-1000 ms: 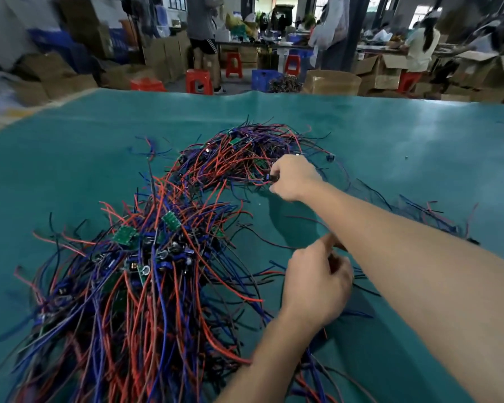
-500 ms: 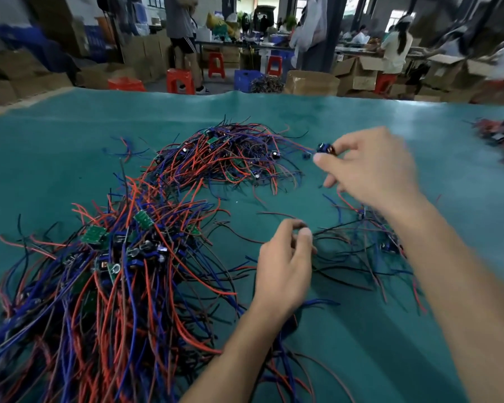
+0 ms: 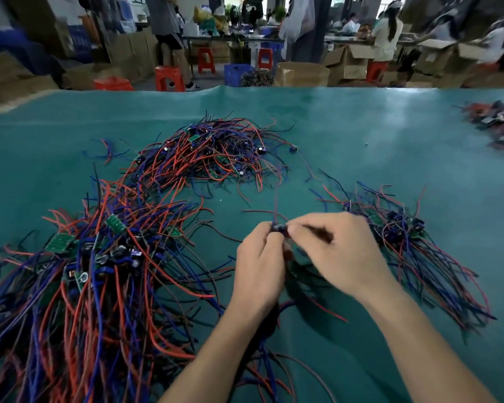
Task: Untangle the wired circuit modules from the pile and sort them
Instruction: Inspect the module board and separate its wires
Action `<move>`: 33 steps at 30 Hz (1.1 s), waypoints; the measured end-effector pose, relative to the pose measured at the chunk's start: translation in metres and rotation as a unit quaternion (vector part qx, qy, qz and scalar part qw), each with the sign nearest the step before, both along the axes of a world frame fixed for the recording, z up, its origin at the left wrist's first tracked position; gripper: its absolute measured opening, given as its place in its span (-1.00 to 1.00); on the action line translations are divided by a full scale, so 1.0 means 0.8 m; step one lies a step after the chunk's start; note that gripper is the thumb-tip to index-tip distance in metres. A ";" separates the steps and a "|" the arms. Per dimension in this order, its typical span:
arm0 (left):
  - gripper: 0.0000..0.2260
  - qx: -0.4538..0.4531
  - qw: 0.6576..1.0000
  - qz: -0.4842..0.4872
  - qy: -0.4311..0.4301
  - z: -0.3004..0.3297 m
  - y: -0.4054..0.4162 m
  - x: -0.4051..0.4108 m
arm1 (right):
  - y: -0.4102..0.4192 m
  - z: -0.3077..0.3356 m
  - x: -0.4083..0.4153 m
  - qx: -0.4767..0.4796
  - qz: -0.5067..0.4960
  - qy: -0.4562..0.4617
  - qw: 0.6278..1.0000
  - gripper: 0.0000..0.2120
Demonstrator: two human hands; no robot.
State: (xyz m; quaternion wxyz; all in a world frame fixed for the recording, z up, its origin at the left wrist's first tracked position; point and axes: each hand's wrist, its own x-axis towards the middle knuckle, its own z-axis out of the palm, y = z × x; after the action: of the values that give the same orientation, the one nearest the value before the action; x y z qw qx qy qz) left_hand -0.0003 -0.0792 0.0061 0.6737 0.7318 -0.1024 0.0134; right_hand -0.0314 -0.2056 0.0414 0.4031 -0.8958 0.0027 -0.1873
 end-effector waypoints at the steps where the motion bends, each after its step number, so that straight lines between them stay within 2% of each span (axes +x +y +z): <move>1: -0.82 0.007 1.000 -0.023 -0.008 0.000 0.000 -0.001 | -0.003 -0.002 0.004 0.035 -0.013 0.002 0.999 -0.79; 4: -0.76 0.028 0.994 -0.086 -0.060 0.003 0.000 -0.005 | -0.004 -0.015 0.010 0.138 0.025 0.051 0.989 -0.86; 6: -0.72 0.003 0.992 -0.115 -0.058 0.004 0.002 -0.006 | -0.001 -0.017 0.009 0.237 0.037 0.056 0.969 -0.95; 8: -0.78 -0.005 0.992 -0.118 -0.042 0.002 0.002 -0.004 | -0.002 -0.014 0.008 0.325 0.044 0.053 0.943 -0.94; 11: -0.77 0.007 0.994 -0.100 -0.034 -0.002 0.001 -0.003 | -0.005 -0.007 0.010 0.386 0.015 0.040 0.922 -0.94; 14: -0.75 0.038 0.993 -0.099 -0.060 -0.003 0.001 -0.002 | -0.010 -0.008 0.013 0.389 -0.008 0.021 0.921 -0.91; 16: -0.75 0.064 0.991 -0.098 -0.065 -0.006 0.000 0.000 | -0.017 -0.009 0.015 0.343 -0.033 -0.004 0.939 -0.87; 18: -0.75 0.086 0.989 -0.100 -0.067 -0.007 0.001 0.001 | -0.029 -0.009 0.016 0.303 -0.076 -0.053 0.949 -0.81; 20: -0.77 0.107 0.986 -0.103 -0.077 -0.007 0.000 0.000 | -0.048 -0.005 0.016 0.300 -0.123 -0.109 0.940 -0.76; 22: -0.78 0.132 0.981 -0.106 -0.092 -0.006 -0.001 -0.002 | -0.067 -0.002 0.015 0.320 -0.175 -0.152 0.919 -0.73; 24: -0.78 0.138 0.980 -0.105 -0.096 -0.005 -0.001 -0.003 | -0.085 0.000 0.013 0.372 -0.226 -0.204 0.877 -0.77; 26: -0.77 0.123 0.984 -0.085 -0.094 -0.006 -0.001 -0.003 | -0.099 0.002 0.012 0.407 -0.286 -0.247 0.832 -0.82; 27: -0.77 0.101 0.989 -0.065 -0.090 -0.007 -0.001 -0.003 | -0.103 0.002 0.011 0.408 -0.312 -0.251 0.821 -0.83; 29: -0.77 0.063 0.994 -0.025 -0.088 -0.007 -0.001 -0.003 | -0.099 0.000 0.011 0.405 -0.311 -0.220 0.831 -0.81; 31: -0.77 0.064 0.993 -0.007 -0.101 -0.007 -0.002 -0.004 | -0.072 -0.001 0.011 0.374 -0.202 -0.133 0.895 -0.77; 33: -0.77 0.065 0.992 -0.010 -0.106 -0.006 -0.002 -0.003 | -0.037 -0.005 0.011 0.255 -0.040 -0.030 0.966 -0.76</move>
State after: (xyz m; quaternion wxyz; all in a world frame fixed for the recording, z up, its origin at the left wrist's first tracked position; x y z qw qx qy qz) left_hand -0.0028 -0.0807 0.0014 0.6099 0.7675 -0.1812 0.0776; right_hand -0.0225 -0.2352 0.0374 0.6107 -0.7561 0.0738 -0.2234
